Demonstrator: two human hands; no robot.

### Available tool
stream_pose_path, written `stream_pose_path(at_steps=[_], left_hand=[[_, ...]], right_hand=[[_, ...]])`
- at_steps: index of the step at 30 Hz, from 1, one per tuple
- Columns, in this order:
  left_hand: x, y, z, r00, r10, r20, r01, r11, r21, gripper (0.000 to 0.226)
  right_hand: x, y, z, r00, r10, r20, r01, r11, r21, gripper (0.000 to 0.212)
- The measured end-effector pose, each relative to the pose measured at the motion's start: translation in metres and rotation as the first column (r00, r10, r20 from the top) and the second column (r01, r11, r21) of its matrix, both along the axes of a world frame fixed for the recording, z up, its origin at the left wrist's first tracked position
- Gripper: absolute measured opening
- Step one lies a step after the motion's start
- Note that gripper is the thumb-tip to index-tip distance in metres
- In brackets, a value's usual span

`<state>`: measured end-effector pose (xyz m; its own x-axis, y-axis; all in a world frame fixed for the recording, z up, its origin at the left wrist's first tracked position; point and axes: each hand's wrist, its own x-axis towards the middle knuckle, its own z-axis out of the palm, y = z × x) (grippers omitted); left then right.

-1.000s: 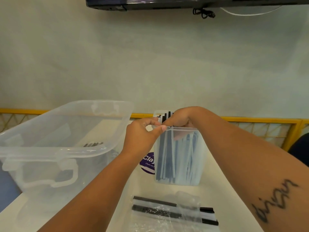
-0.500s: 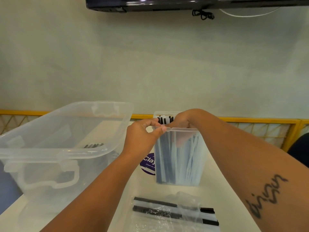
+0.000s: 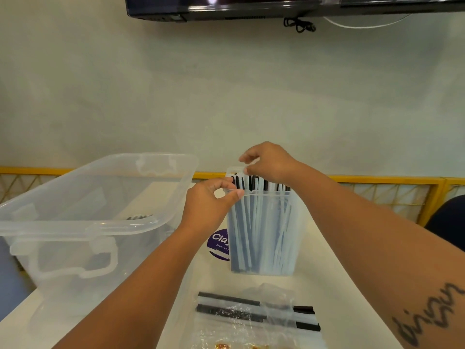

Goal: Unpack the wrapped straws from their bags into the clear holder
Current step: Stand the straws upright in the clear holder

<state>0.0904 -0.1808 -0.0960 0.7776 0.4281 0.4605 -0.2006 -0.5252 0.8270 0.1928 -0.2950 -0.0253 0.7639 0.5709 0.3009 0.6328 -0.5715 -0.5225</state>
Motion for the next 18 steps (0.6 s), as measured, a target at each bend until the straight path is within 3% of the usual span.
stream_pose_path(at_steps=[4,9,15,18], left_hand=[[0.001,0.000,-0.003,1.000,0.011,0.011,-0.011,1.000,-0.008,0.010],[0.000,-0.001,-0.004,1.000,0.006,0.018,-0.006,1.000,-0.007,0.012],[0.002,0.000,-0.005,1.000,-0.002,0.017,0.003,1.000,-0.011,0.008],[-0.001,0.001,-0.006,1.000,-0.028,0.007,0.027,1.000,0.010,0.020]], right_hand=[[-0.014,0.004,-0.001,0.981,0.183,-0.064,-0.192,0.963,-0.189,0.037],[-0.011,0.011,-0.005,0.988,0.111,-0.106,-0.144,0.907,-0.396,0.041],[-0.008,0.005,-0.006,0.988,0.051,-0.147,-0.113,0.887,-0.447,0.043],[-0.017,0.000,-0.003,0.988,0.089,-0.129,-0.134,0.908,-0.396,0.045]])
